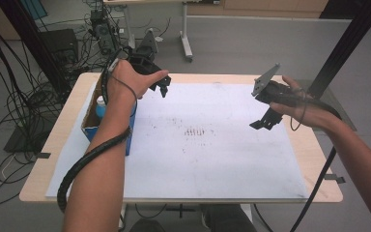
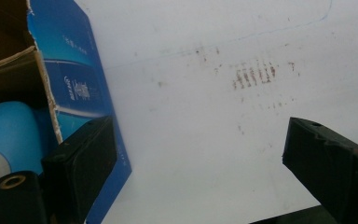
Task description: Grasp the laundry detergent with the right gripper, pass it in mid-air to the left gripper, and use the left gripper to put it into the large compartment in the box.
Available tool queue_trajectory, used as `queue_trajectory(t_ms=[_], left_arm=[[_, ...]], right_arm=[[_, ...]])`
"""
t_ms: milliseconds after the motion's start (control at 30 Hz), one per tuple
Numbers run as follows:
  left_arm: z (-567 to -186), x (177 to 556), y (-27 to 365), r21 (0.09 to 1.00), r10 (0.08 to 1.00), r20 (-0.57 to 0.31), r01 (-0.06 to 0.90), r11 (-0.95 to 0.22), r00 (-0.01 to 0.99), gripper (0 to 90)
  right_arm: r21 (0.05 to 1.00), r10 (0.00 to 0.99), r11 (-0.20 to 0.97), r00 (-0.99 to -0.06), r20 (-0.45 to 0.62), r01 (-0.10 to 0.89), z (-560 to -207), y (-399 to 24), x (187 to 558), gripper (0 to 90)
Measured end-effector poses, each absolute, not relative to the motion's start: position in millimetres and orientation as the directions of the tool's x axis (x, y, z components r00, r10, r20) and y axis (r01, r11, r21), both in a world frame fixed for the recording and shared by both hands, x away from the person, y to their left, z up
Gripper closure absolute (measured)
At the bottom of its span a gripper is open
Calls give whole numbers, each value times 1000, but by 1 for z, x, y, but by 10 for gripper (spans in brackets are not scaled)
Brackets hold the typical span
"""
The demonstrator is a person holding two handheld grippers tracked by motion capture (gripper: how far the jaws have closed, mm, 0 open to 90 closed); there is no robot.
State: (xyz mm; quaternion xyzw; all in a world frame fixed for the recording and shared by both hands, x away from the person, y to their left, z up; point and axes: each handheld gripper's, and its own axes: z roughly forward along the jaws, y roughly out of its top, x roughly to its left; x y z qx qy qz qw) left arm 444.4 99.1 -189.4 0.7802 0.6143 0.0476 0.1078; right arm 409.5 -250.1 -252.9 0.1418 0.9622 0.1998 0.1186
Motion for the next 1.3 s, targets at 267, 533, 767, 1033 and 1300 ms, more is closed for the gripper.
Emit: queue_trajectory(t_ms=[267,533,767,1033,1300], left_arm=[[-192,446,96,224,968,-59,948,-226,245,110],[-190,447,91,228,965,-60,945,-234,254,110],[-190,447,89,229,963,-56,943,-243,262,110],[-189,446,93,231,965,-57,943,-238,258,110],[-190,444,92,231,965,-61,944,-236,256,110]], right_arm=[[416,317,881,-933,-169,223,-254,-250,410,2],[419,324,879,-930,-174,228,-253,-254,409,2],[416,324,880,-930,-173,229,-256,-256,408,2],[414,322,881,-931,-171,228,-257,-254,407,2],[415,318,882,-932,-176,223,-256,-253,407,2]])
